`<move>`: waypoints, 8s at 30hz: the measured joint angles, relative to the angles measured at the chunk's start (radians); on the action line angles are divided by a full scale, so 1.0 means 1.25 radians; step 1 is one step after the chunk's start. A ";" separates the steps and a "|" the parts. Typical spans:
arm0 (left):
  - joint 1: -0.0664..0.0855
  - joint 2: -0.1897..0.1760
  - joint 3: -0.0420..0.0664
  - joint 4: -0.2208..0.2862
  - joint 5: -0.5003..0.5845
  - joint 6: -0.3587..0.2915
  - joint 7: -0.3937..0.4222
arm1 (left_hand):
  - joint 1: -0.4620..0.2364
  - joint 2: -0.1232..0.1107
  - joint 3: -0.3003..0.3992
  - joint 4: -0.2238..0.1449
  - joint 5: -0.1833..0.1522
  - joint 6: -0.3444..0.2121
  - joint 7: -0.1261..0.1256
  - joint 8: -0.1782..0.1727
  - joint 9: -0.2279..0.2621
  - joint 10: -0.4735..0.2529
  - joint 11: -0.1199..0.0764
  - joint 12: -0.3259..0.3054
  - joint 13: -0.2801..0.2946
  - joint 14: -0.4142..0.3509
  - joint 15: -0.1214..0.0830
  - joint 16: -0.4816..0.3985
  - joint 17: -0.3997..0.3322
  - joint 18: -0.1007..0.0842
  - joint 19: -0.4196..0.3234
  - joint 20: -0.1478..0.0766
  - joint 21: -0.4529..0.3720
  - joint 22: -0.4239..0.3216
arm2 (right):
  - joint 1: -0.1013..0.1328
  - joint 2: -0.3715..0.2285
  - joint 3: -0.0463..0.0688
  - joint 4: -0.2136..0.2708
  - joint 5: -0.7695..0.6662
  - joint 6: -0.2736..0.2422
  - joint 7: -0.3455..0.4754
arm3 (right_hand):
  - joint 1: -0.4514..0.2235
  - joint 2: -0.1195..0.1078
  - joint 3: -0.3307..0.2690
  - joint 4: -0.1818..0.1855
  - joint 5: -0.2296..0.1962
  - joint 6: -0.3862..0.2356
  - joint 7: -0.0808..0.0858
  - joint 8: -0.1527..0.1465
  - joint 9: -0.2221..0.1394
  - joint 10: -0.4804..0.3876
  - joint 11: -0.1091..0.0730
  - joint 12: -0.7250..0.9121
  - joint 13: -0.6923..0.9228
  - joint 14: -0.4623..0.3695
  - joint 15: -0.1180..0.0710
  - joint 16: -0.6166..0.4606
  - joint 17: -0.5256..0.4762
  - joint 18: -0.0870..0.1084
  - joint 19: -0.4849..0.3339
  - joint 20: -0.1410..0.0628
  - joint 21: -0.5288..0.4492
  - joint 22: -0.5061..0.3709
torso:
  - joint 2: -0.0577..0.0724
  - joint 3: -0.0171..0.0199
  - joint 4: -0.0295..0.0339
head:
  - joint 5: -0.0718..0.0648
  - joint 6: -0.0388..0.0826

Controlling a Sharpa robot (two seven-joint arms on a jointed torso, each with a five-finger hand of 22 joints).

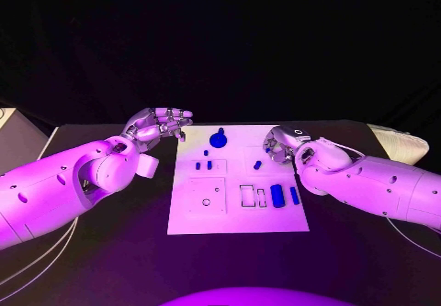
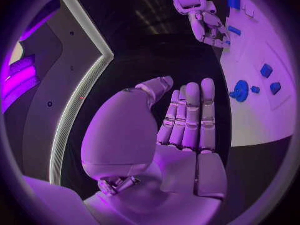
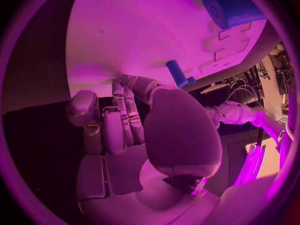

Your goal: Assemble the parts on the task board

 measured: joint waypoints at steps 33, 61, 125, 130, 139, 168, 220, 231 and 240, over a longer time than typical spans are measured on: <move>-0.002 0.002 0.000 0.003 -0.003 -0.009 0.001 | 0.003 0.003 -0.002 -0.002 0.000 0.000 0.000 0.000 -0.001 -0.006 0.000 0.000 -0.002 0.000 0.000 -0.003 -0.002 0.000 0.003 -0.003 0.000 -0.002 | 0.015 -0.063 0.013 0.235 0.068 -0.070 0.029 | 0.000 0.000 0.008 -0.004 0.001 0.001 0.002 0.003 0.004 0.003 0.003 0.000 0.018 0.000 0.000 0.006 0.005 0.000 0.003 -0.003 0.008 0.009 | -0.001 -0.0020 0.0007 | 0.010 0.004; -0.004 0.007 0.000 0.010 -0.002 -0.013 0.000 | 0.007 0.007 -0.004 0.000 0.000 0.000 0.000 0.000 -0.001 -0.011 0.000 0.000 -0.002 0.000 0.000 -0.003 -0.003 0.000 0.006 0.000 -0.003 -0.004 | -0.042 0.046 -0.013 0.242 -0.008 -0.017 0.018 | -0.002 -0.003 0.007 -0.004 0.002 -0.002 -0.001 0.005 0.005 0.003 0.003 -0.004 0.017 0.000 0.000 0.005 0.003 0.000 0.003 -0.003 0.008 0.009 | 0.002 -0.0011 0.0004 | 0.044 -0.007; -0.004 0.002 0.000 0.013 -0.001 -0.015 -0.001 | 0.007 0.007 -0.010 0.006 0.000 -0.003 0.003 0.000 -0.001 -0.014 0.003 0.000 -0.003 0.000 0.000 -0.003 -0.005 0.000 0.006 0.000 -0.009 -0.008 | -0.057 0.070 -0.015 0.218 -0.043 0.050 0.009 | -0.004 -0.007 0.011 -0.005 0.005 -0.003 0.000 0.003 0.007 0.008 -0.002 -0.004 0.019 0.000 0.000 0.005 -0.001 0.000 0.003 -0.003 0.008 0.008 | 0.000 -0.0015 -0.0003 | 0.041 -0.032; -0.004 0.002 0.000 0.014 -0.001 -0.015 -0.001 | 0.008 0.007 -0.010 0.006 0.000 -0.003 0.003 0.000 -0.001 -0.014 0.003 0.000 -0.003 0.000 0.000 -0.003 -0.005 0.000 0.006 0.000 -0.009 -0.008 | -0.057 0.078 -0.017 0.209 -0.043 0.054 0.011 | -0.032 -0.013 -0.005 0.002 0.006 -0.017 0.008 0.005 0.011 0.009 -0.015 -0.008 0.014 0.000 0.000 0.005 -0.005 0.000 -0.003 0.003 0.001 0.004 | 0.000 -0.0015 -0.0001 | 0.040 -0.032; -0.004 0.001 0.000 0.014 -0.001 -0.016 -0.001 | 0.007 0.007 -0.012 0.003 0.000 -0.003 0.003 0.000 -0.001 -0.014 0.003 0.000 -0.003 0.000 0.000 -0.003 -0.005 0.000 0.006 0.000 -0.009 -0.009 | -0.059 0.084 -0.018 0.199 -0.039 0.055 0.019 | -0.077 -0.044 -0.041 0.025 0.002 -0.056 0.021 -0.015 0.008 -0.062 0.002 -0.008 -0.006 0.000 0.015 0.009 -0.012 0.000 -0.019 0.019 -0.037 -0.024 | 0.000 -0.0018 -0.0003 | 0.041 -0.034; -0.005 -0.001 0.000 0.013 -0.001 -0.015 -0.002 | 0.003 0.003 -0.022 0.013 0.000 -0.008 0.003 0.000 -0.003 -0.023 0.006 0.000 -0.004 0.000 0.000 -0.003 -0.006 0.000 0.008 0.003 -0.018 -0.016 | -0.050 -0.037 -0.010 0.269 0.006 -0.029 0.039 | 0.133 -0.005 -0.442 0.225 -0.006 -0.139 0.030 -0.062 -0.061 -0.196 0.015 0.121 -0.004 -0.005 0.031 0.020 -0.053 0.013 -0.025 0.036 -0.119 -0.061 | -0.001 -0.0018 -0.0010 | 0.034 -0.028; -0.007 0.001 0.000 0.012 0.000 -0.014 -0.001 | 0.003 0.003 -0.024 0.015 0.000 -0.011 0.000 0.000 -0.003 -0.026 0.003 0.000 -0.004 0.000 0.000 -0.003 -0.007 0.000 0.011 0.006 -0.025 -0.018 | 0.031 -0.073 -0.005 0.176 0.008 0.130 0.056 | 0.135 -0.039 -0.338 0.259 -0.015 -0.081 0.014 -0.049 -0.092 -0.108 0.002 0.034 -0.003 0.000 0.026 0.068 0.047 -0.009 0.036 0.024 0.004 0.066 | -0.001 -0.0019 -0.0017 | 0.033 -0.015; -0.007 -0.001 0.000 0.012 0.000 -0.015 -0.002 | 0.003 0.003 -0.029 0.020 0.000 -0.016 0.005 0.000 -0.004 -0.029 0.006 0.000 -0.004 0.000 0.000 -0.003 -0.007 0.000 0.014 0.003 -0.028 -0.022 | 0.031 -0.068 -0.007 0.173 0.007 0.137 0.049 | 0.131 -0.035 -0.268 0.255 -0.030 -0.048 0.014 -0.034 -0.084 -0.072 -0.001 0.031 -0.002 0.000 0.020 0.074 0.052 -0.009 0.044 0.021 0.008 0.079 | -0.001 -0.0016 -0.0024 | 0.034 -0.012; -0.007 -0.001 0.000 0.013 0.000 -0.015 -0.002 | 0.003 0.003 -0.030 0.021 0.000 -0.021 0.004 0.000 -0.005 -0.031 0.003 0.003 -0.004 0.003 0.003 -0.003 -0.007 0.000 0.014 0.003 -0.028 -0.022 | 0.029 -0.063 -0.008 0.173 0.009 0.133 0.041 | 0.144 -0.022 -0.164 0.228 -0.084 -0.013 0.005 -0.009 -0.068 -0.029 -0.006 0.022 -0.003 0.000 0.011 0.074 0.055 -0.008 0.052 0.014 0.016 0.092 | -0.001 -0.0010 -0.0031 | 0.032 -0.013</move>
